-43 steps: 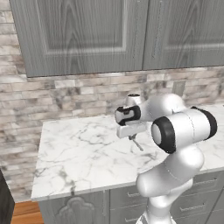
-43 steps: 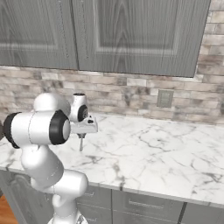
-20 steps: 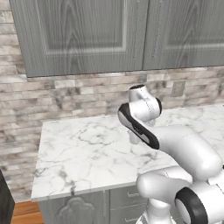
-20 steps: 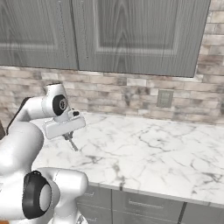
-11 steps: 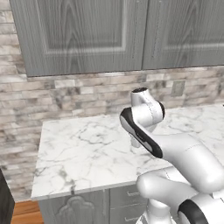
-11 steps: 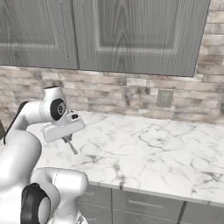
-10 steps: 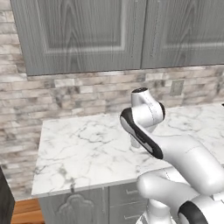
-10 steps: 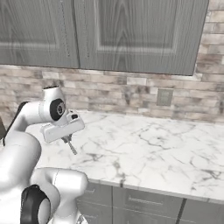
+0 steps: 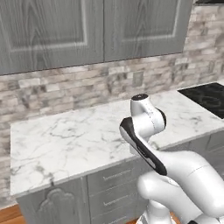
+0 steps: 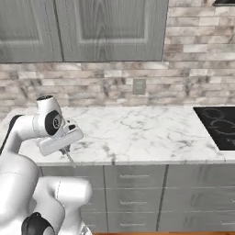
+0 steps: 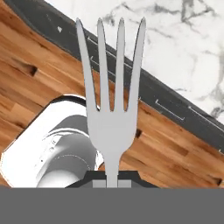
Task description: Organize the utensils by type. Pick up the wooden spoons from the counter and place them in the open cabinet. Then pick up the metallic utensils from the counter and place them in the open drawer.
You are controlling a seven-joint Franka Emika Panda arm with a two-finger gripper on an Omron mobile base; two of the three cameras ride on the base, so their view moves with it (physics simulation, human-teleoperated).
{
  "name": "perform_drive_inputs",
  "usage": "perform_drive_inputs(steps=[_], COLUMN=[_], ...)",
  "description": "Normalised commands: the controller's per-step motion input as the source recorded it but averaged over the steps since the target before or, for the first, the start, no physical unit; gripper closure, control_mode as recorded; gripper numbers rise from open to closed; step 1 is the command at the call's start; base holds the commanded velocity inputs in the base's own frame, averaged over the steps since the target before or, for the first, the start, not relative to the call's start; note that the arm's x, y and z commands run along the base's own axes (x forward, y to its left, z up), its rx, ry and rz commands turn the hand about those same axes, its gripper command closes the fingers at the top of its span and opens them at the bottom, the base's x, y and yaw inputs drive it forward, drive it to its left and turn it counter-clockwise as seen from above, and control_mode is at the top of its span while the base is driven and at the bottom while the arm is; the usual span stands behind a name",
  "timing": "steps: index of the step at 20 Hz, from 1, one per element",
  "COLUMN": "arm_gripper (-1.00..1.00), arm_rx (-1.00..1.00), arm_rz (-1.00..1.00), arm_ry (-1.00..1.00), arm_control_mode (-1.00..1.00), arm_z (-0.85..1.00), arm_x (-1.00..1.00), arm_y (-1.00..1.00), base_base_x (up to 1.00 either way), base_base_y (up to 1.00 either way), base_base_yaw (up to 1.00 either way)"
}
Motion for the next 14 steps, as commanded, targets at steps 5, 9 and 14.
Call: perform_drive_inputs(steps=[5,9,14], arm_gripper=[1.0,1.0,1.0], arm_rx=[0.0,0.0,0.0], arm_rz=[0.0,0.0,0.0], arm_ry=[0.0,0.0,0.0], arm_control_mode=[1.0,1.0,1.0], arm_z=[0.0,0.0,0.0], arm_x=[0.0,0.0,0.0], arm_y=[0.0,0.0,0.0], base_base_x=[-0.02,0.04,0.1], base_base_y=[0.0,-0.09,-0.26], base_base_yaw=[-0.85,-0.89,-0.79])
